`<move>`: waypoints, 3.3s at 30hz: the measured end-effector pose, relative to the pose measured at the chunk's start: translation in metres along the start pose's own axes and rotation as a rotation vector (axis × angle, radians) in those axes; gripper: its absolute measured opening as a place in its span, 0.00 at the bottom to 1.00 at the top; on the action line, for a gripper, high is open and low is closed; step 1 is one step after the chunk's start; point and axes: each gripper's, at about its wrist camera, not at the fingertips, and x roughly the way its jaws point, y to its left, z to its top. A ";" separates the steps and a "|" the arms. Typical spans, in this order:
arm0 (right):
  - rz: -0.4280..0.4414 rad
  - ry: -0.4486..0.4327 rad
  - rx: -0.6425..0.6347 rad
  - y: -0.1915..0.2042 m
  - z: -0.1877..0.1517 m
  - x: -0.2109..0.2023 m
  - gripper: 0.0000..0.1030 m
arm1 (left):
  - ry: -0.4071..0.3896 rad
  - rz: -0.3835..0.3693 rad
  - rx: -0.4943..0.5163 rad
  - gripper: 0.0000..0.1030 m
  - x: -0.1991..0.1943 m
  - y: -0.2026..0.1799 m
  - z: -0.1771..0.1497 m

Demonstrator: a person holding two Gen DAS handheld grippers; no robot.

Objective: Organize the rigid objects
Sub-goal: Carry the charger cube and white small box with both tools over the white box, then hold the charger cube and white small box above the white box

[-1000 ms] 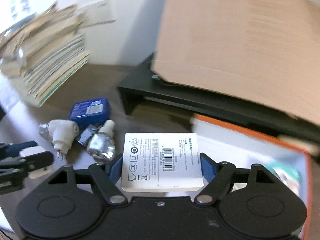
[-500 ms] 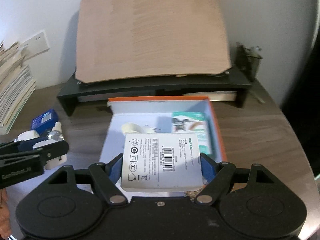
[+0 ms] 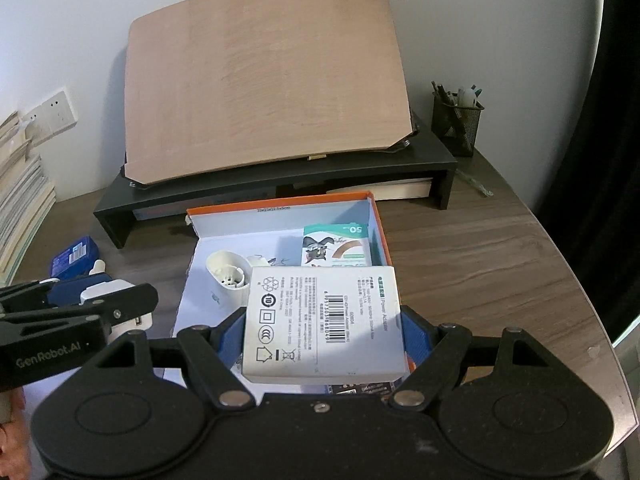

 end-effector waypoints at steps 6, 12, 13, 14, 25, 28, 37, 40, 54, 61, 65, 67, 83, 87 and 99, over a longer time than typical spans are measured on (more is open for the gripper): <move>0.014 0.012 0.000 0.000 -0.002 0.005 0.90 | 0.009 0.008 -0.002 0.57 0.001 0.000 0.001; 0.012 0.023 -0.001 -0.001 -0.006 0.006 0.90 | 0.017 0.013 -0.006 0.57 0.001 0.001 -0.001; 0.010 0.025 0.001 -0.002 -0.007 0.006 0.90 | 0.018 0.013 -0.007 0.57 0.001 0.002 -0.002; 0.008 0.028 0.003 -0.003 -0.008 0.005 0.90 | 0.018 0.014 -0.008 0.57 0.000 0.002 -0.002; -0.002 0.039 0.008 -0.008 -0.024 -0.008 0.90 | 0.036 -0.006 -0.005 0.57 -0.006 -0.012 -0.017; -0.003 0.046 0.012 -0.010 -0.033 -0.013 0.90 | 0.046 -0.009 -0.006 0.57 -0.008 -0.018 -0.025; 0.008 0.084 0.011 -0.012 -0.056 -0.018 0.90 | 0.067 0.004 -0.021 0.57 -0.011 -0.024 -0.039; 0.010 0.083 0.002 -0.010 -0.056 -0.019 0.90 | 0.075 0.006 -0.023 0.57 -0.011 -0.026 -0.042; 0.013 0.089 -0.005 -0.011 -0.059 -0.021 0.90 | 0.101 0.006 -0.029 0.57 -0.008 -0.033 -0.050; 0.016 0.086 -0.012 -0.011 -0.059 -0.021 0.90 | 0.106 0.003 -0.025 0.57 -0.008 -0.034 -0.050; 0.013 0.087 -0.012 -0.011 -0.058 -0.021 0.90 | 0.110 0.004 -0.024 0.57 -0.007 -0.035 -0.051; 0.013 0.086 -0.013 -0.011 -0.058 -0.021 0.90 | 0.111 0.005 -0.024 0.57 -0.007 -0.035 -0.051; 0.013 0.085 -0.013 -0.011 -0.057 -0.022 0.90 | 0.112 0.002 -0.020 0.57 -0.006 -0.038 -0.052; 0.013 0.084 -0.012 -0.013 -0.058 -0.023 0.90 | 0.111 0.002 -0.019 0.57 -0.006 -0.040 -0.052; 0.013 0.073 -0.015 -0.016 -0.060 -0.028 0.90 | 0.109 0.003 -0.018 0.57 -0.009 -0.042 -0.052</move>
